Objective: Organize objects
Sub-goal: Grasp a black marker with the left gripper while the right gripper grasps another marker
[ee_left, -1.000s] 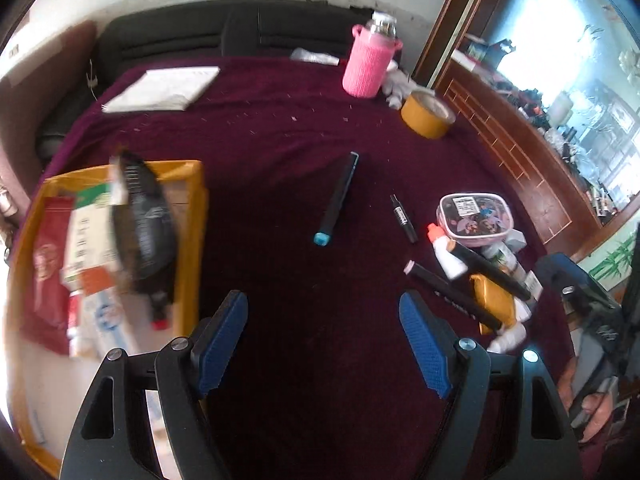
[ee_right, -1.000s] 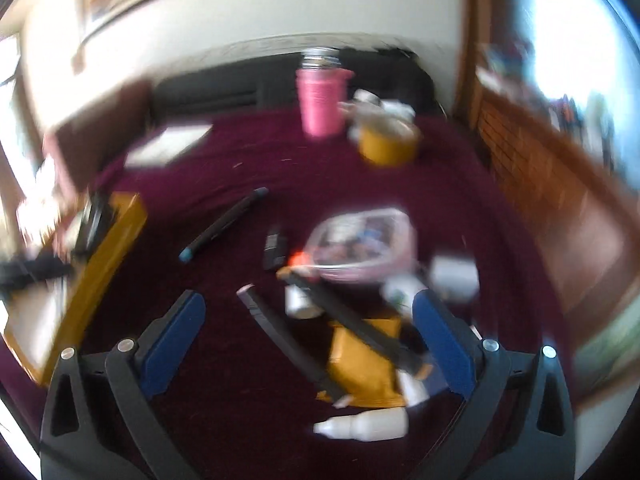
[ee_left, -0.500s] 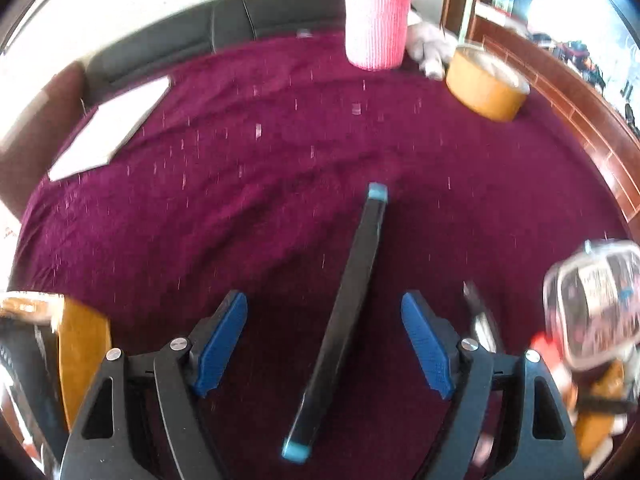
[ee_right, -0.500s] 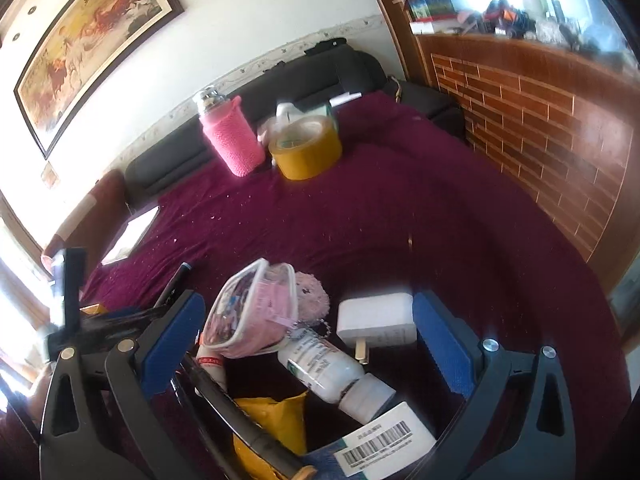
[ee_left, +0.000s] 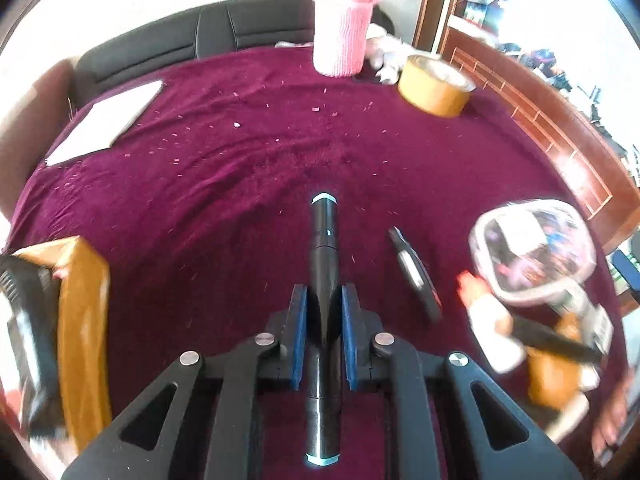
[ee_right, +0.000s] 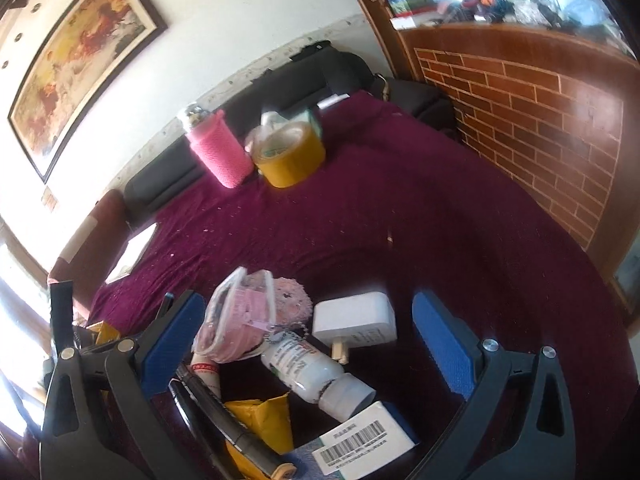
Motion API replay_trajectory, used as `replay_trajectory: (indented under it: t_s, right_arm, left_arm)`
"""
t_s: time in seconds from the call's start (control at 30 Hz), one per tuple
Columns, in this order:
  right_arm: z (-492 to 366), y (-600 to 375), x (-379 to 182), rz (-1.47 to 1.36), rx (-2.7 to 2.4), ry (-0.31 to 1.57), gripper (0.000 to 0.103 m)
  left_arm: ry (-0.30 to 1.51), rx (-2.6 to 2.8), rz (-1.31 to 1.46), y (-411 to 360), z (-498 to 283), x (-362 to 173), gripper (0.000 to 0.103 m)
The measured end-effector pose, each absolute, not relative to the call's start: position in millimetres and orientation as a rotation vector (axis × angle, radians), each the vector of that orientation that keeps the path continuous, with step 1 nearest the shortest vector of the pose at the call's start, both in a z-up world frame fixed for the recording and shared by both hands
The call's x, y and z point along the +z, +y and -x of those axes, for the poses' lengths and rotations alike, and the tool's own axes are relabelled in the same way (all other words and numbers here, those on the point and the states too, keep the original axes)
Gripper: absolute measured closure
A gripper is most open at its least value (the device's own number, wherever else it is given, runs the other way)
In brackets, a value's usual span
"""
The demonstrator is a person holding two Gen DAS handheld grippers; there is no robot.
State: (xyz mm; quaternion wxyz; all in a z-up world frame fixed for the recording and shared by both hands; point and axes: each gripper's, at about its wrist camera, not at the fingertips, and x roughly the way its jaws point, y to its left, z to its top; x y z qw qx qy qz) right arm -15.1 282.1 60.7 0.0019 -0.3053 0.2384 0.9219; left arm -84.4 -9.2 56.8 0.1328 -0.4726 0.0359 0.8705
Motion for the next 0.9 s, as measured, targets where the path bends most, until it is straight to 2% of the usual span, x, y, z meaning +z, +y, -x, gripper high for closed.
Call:
replay_trajectory:
  t_s: [0.2,0.3,0.4,0.5,0.63,0.83,0.9]
  right_arm:
    - [8,239,72,1.026,3.07,0.628,0.0]
    - [5,202,78,1.218,3.199,0.572,0.0]
    - [9,156,75,1.468,3.224,0.293,0.0]
    - [14,123,65,1.593,3.152,-0.008,0.0]
    - [25,101,48,1.73,3.041,-0.177,0.005]
    - [39,95,28,1.769,2.882,-0.326,0.019]
    - [48,94,19,1.812,2.832,-0.33,0.048]
  left_arm:
    - [0.023,2.55,1.218,-40,8,99,0.09]
    - [-0.111,2.543,1.134,-65,-23,116,0.09]
    - [-0.23,2.523,1.072,-94,-49,128,0.09]
    - [-0.292,2.532,1.047,-116,-62,130,0.09]
    - [-0.364,2.543,1.035,-148,-81,130,0.09]
    - [-0.457,2.603,1.022,-200,-110,125,0.09]
    - [-0.458,2.629,1.014,-212,-118,124,0.09]
